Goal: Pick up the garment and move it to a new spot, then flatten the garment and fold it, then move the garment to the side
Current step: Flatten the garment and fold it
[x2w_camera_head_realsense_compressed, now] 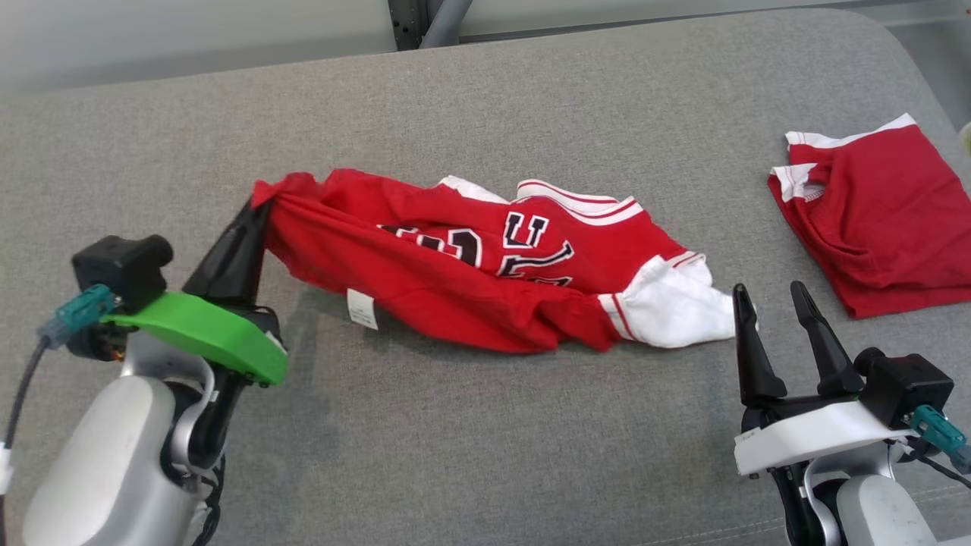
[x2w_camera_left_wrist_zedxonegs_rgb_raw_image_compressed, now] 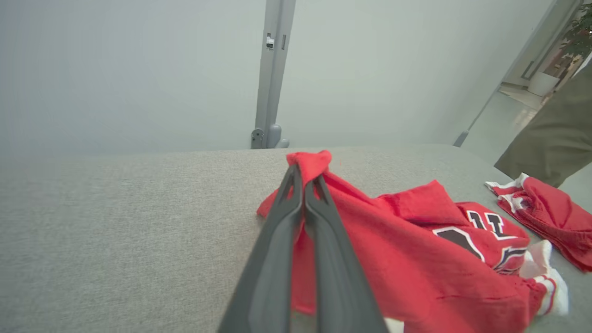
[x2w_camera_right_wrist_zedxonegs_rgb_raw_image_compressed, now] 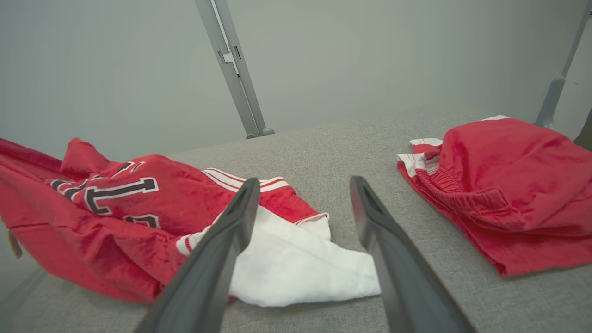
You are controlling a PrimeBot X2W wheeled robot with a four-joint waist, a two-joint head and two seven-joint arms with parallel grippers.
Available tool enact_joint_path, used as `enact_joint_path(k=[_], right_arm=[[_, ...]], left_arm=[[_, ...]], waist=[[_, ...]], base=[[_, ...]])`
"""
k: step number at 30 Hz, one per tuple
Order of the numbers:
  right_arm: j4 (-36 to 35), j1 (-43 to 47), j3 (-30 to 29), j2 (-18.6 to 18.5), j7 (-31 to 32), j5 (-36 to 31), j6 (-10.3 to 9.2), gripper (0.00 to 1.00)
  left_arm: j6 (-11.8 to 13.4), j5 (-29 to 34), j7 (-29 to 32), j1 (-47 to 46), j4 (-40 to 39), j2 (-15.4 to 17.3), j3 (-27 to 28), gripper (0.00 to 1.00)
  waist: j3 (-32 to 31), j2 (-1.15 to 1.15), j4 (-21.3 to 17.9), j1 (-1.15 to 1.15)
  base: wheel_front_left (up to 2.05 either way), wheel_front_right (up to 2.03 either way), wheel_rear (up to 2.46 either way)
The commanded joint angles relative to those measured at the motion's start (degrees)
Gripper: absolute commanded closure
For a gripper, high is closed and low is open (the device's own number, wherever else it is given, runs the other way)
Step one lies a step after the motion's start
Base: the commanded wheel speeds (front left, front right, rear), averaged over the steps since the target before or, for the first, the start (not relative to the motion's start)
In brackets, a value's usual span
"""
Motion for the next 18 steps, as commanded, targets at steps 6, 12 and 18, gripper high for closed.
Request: enact_joint_path(k=[6,12,18], right_arm=[[0.08,-0.73,-0.04,-0.03,0.12,0.69,0.0,0.0],[0.39,-1.16,0.05,0.02,-0.11,1.04,0.0,0.0],[0.28,-2.19,-0.02,0.03,-0.02,1.15,0.0,0.0]], left_arm=[[7.9,-2.19,3.03,5.75,-7.72,4.19,5.8,1.0],[15.31,-4.55,5.08,15.23,-15.17,6.27,10.51,1.0],[14.93,-3.24,4.72,13.5,-18.63,6.07,9.33,1.0]], waist=[[0.73,0.0,0.58,0.0],[1.44,0.0,0.29,0.0],[2.68,0.0,-0.17,0.0]], base=[[0.0,0.0,0.0],[0.0,0.0,0.0],[0.0,0.0,0.0]])
